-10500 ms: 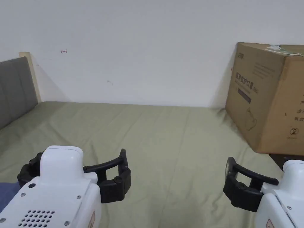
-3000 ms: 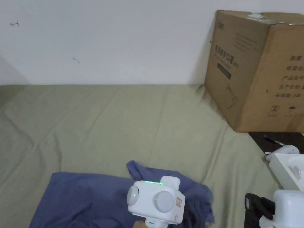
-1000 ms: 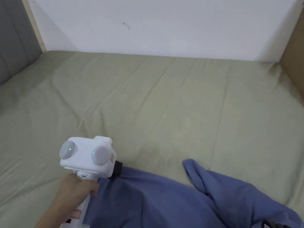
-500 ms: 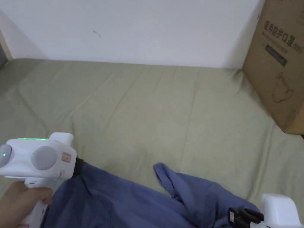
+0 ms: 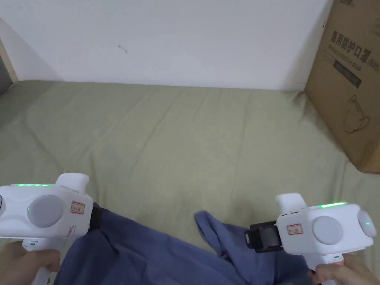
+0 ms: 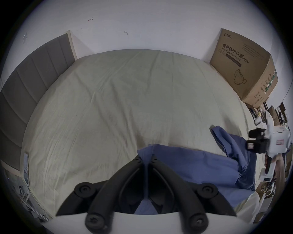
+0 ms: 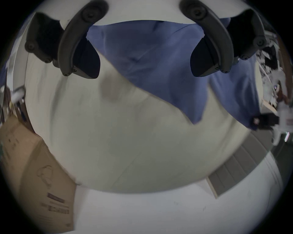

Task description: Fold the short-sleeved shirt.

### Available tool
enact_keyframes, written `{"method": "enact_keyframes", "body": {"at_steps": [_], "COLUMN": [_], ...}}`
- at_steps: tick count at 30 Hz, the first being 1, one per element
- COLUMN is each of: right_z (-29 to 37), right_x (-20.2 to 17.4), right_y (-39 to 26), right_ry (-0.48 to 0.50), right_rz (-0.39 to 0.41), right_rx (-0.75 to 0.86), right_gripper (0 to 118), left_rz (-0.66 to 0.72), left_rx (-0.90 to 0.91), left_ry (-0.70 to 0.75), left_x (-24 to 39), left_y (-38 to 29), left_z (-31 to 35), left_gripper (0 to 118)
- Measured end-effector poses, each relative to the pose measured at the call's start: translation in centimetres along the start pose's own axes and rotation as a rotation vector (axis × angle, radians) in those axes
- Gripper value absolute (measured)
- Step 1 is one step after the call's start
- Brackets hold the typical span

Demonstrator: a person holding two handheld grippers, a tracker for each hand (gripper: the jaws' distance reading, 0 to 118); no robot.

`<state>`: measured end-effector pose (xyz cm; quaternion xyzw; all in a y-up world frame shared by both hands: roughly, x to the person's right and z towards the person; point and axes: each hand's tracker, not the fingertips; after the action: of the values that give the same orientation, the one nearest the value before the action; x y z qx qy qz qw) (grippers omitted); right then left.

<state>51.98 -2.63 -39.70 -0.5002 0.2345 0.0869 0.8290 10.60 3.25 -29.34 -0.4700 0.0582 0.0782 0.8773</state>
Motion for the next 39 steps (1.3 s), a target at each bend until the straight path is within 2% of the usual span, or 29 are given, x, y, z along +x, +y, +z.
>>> {"method": "enact_keyframes", "body": {"at_steps": [1, 3, 4, 5, 6, 7, 8, 10, 11, 12, 13, 17, 24, 27, 31, 36, 39], "right_z": [-1.3, -3.8, -4.4, -3.7, -3.4, -2.8, -2.5, -1.7, -1.5, -1.5, -1.4, 1.2, 13.5, 20.4, 29.5, 38.6, 42.3], "right_x": [0.1, -0.1, -0.7, -1.3, -1.6, -1.9, -2.3, -2.7, -2.9, -2.8, -2.2, -1.1, 2.2, 2.9, 2.9, 3.1, 1.9], "right_y": [0.3, 0.0, -0.5, -0.7, -0.5, -0.5, -0.5, -0.8, -0.9, -0.8, -0.9, -0.3, 3.1, 4.3, 5.0, 5.3, 6.3], "right_ry": [-0.012, -0.022, -0.073, -0.069, -0.089, -0.080, -0.094, -0.138, -0.142, -0.158, -0.120, -0.078, -0.054, -0.070, -0.226, -0.122, -0.199], "right_rz": [0.012, 0.035, 0.044, 0.068, 0.082, 0.059, 0.045, 0.077, 0.077, 0.058, 0.017, -0.079, -0.216, -0.234, -0.182, -0.257, -0.202], "right_rx": [-0.058, -0.155, -0.171, -0.080, -0.097, -0.095, -0.078, -0.071, -0.072, -0.080, -0.087, -0.044, 0.211, 0.319, 0.464, 0.644, 0.677], "right_gripper": [114, 100, 95, 95, 91, 81, 58, 26, 4, 4, 4, 4, 4, 4, 4, 4, 4], "left_rz": [0.004, 0.006, 0.006, 0.004, 0.003, 0.000, -0.003, -0.002, 0.002, 0.010, 0.020, 0.006, 0.041, 0.045, 0.022, -0.041, -0.083], "left_rx": [0.000, -0.006, -0.010, -0.012, -0.014, -0.016, -0.017, -0.018, -0.018, -0.019, -0.018, -0.001, 0.116, 0.200, 0.354, 0.531, 0.609], "left_ry": [-0.003, -0.008, -0.004, -0.003, -0.003, -0.006, -0.008, -0.004, -0.003, -0.006, -0.011, 0.000, 0.017, 0.005, 0.059, 0.069, 0.099], "left_x": [0.0, 0.2, 0.2, 0.3, 0.3, 0.3, 0.2, 0.2, 0.1, -0.3, -0.5, -0.4, -1.3, -1.4, -1.1, 0.8, 2.5], "left_y": [0.1, 0.2, 0.1, -0.1, -0.2, -0.2, -0.2, -0.2, -0.2, -0.2, -0.2, -0.8, 1.3, 2.6, 4.7, 7.1, 8.9], "left_z": [-0.1, -0.5, -0.5, -0.5, -0.5, -0.5, -0.5, -0.5, -0.3, -0.2, -0.1, 1.7, 8.6, 12.8, 20.2, 29.3, 33.8], "left_gripper": [2, 2, 2, 2, 2, 2, 2, 2, 2, 2, 2, 2, 2, 2, 2, 2, 2]}}
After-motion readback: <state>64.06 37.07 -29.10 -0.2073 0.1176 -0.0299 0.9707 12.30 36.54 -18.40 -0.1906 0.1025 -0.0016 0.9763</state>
